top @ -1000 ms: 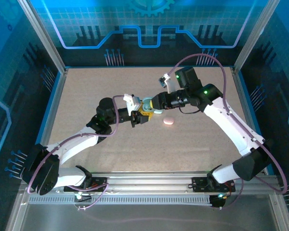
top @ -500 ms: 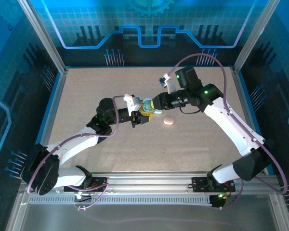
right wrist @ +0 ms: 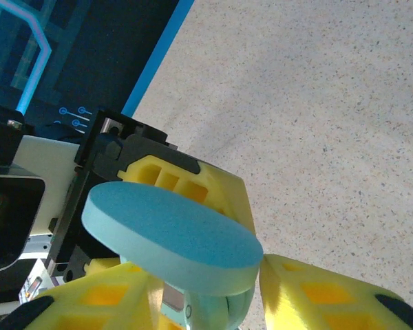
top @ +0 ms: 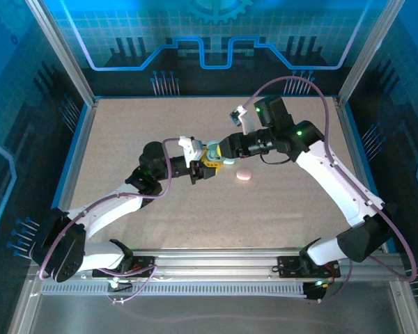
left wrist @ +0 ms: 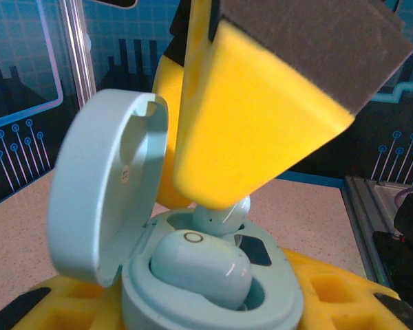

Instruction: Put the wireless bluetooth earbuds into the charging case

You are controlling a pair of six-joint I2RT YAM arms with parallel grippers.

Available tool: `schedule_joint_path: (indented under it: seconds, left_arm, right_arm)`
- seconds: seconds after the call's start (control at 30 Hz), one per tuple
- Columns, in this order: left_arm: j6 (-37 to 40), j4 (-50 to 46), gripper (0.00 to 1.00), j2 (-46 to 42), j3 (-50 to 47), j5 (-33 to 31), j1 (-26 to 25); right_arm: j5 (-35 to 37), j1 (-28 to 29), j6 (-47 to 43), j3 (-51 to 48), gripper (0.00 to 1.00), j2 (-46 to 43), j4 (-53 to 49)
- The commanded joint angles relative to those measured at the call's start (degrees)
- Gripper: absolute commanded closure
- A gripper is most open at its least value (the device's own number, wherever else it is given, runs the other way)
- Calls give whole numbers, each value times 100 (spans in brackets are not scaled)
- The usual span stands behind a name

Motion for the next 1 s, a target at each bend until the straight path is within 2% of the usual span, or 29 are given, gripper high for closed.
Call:
schedule_joint_path:
  seconds: [0.0,0.47,0.97]
  left_arm:
    - [19,327,66,29,132,114,-37]
    - [52,352,66,-48,83,-43,-33]
    - [48,342,66,-52,108,-70,-28]
  right_arm:
    - [-57,59,-32,187,57,-159,-101]
    - [195,37,-211,79,58,-392,-366]
    - [211,59,-459,97,64,-253,-770]
